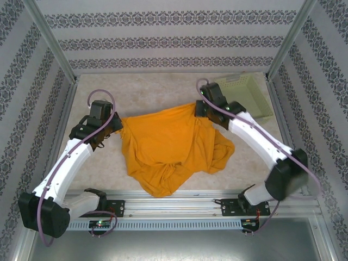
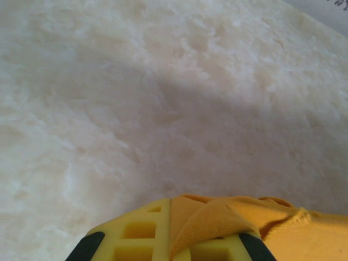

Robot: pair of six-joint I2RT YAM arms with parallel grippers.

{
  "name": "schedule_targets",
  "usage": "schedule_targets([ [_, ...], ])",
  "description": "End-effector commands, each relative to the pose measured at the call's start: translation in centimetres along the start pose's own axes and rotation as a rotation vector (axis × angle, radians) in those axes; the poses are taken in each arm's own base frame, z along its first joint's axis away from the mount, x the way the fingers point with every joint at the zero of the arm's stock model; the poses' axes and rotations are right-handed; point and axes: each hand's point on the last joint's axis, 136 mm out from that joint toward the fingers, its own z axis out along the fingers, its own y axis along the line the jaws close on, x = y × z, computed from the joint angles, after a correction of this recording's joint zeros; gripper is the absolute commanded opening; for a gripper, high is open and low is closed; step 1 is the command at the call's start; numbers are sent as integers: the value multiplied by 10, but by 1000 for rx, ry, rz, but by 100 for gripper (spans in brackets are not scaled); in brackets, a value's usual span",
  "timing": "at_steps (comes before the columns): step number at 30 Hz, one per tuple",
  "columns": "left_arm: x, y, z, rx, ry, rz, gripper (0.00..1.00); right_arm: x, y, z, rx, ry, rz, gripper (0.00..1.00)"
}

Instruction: Fold the inside-out t-shirt

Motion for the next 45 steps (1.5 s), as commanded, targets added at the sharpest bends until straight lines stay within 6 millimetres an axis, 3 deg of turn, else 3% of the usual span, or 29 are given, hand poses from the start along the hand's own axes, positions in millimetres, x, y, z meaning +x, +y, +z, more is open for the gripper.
schedule_targets([
  [1, -18, 6, -8, -21, -71, 4, 0, -29, 26, 30, -11, -6, -73, 3],
  [3, -14, 13, -6, -42, -63, 0, 0, -32, 29, 45, 45, 22, -120, 24],
  [6, -7, 26, -3, -82, -48, -14, 0, -25, 35, 40, 100, 28, -205, 51],
  [9, 1, 42, 1, -116, -36, -47, 0, 15, 58, 13, 71, -2, -344, 70],
  [10, 3, 45, 2, -120, -35, -55, 0, 32, 66, 3, 46, 2, -372, 72],
  [14, 6, 52, 8, -123, -26, -82, 0, 132, 88, -24, -66, 89, -441, 74],
  [16, 7, 52, 10, -119, -23, -83, 0, 185, 94, -31, -112, 148, -465, 74],
  [19, 7, 54, 10, -129, -22, -83, 0, 245, 99, -38, -134, 225, -488, 72],
  [22, 7, 57, 9, -139, -28, -89, 0, 286, 109, -40, -131, 270, -538, 71],
  [28, 9, 60, 10, -148, -22, -96, 0, 329, 121, -27, -128, 373, -550, 66],
  [33, 9, 64, 7, -158, -28, -98, 0, 349, 121, -13, -105, 442, -567, 60],
  [36, 10, 67, 5, -165, -31, -105, 0, 350, 113, -2, -68, 466, -551, 54],
  [41, 11, 72, 4, -178, -43, -119, 0, 313, 81, 33, 42, 432, -493, 44],
  [45, 12, 74, 4, -178, -44, -135, 0, 262, 67, 66, 100, 382, -456, 41],
])
